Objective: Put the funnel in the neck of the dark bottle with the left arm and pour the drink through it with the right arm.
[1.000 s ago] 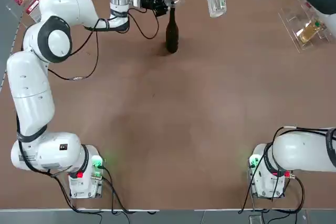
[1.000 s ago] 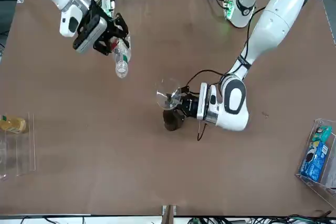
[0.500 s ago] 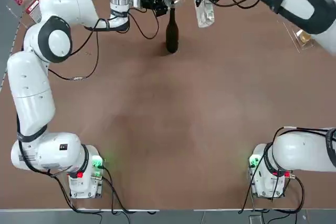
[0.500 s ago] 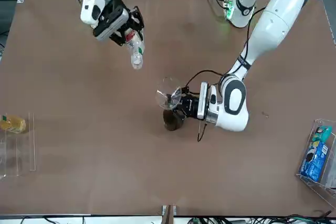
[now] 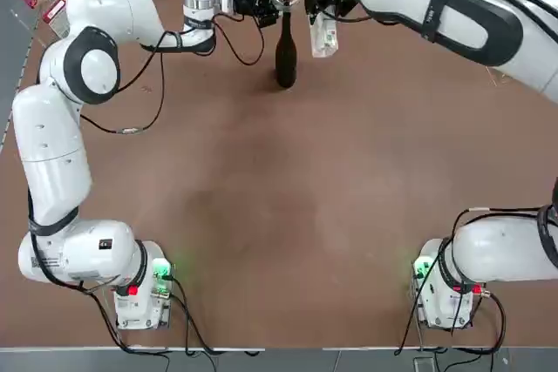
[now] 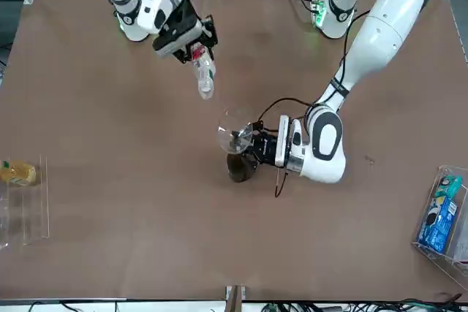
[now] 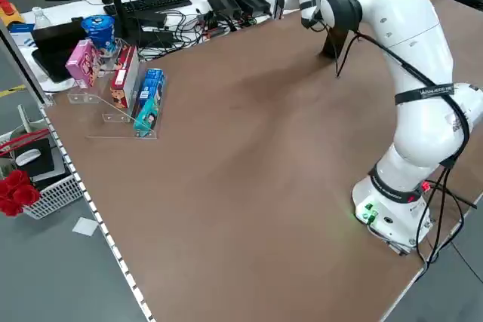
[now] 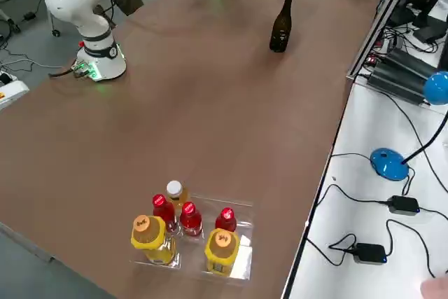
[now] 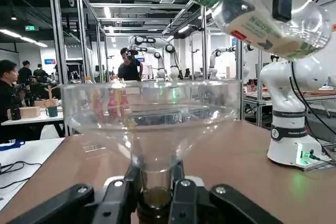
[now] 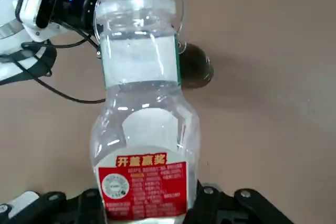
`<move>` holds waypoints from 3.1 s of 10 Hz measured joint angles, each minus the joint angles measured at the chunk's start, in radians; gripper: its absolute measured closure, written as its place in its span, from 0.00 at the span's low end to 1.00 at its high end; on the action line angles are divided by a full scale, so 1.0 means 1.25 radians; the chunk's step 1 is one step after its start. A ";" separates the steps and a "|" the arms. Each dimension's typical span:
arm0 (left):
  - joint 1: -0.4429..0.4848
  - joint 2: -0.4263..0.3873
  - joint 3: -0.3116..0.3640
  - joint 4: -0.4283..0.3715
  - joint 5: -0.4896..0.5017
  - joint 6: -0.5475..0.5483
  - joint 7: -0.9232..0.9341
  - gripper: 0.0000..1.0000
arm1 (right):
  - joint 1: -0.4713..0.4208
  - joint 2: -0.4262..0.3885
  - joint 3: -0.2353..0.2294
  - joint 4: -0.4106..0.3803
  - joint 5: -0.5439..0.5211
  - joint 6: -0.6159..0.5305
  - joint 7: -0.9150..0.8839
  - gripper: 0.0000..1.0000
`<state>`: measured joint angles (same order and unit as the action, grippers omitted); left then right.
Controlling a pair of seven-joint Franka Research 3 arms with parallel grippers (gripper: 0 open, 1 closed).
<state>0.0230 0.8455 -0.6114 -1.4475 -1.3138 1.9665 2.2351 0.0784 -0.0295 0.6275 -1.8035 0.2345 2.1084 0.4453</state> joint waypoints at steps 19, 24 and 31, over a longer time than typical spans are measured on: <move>0.001 0.002 0.000 0.000 -0.003 -0.001 -0.015 0.70 | 0.026 0.288 0.120 0.232 -0.129 -0.131 0.311 0.55; 0.001 0.002 0.000 0.000 -0.003 -0.001 -0.021 0.70 | 0.026 0.290 0.122 0.240 -0.129 -0.140 0.323 0.55; 0.001 0.002 0.000 0.000 -0.003 -0.001 -0.027 0.70 | 0.026 0.293 0.126 0.251 -0.129 -0.141 0.349 0.55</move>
<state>0.0240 0.8480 -0.6114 -1.4472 -1.3175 1.9657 2.2018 0.1114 0.3373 0.7853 -1.4892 0.0735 1.9325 0.8814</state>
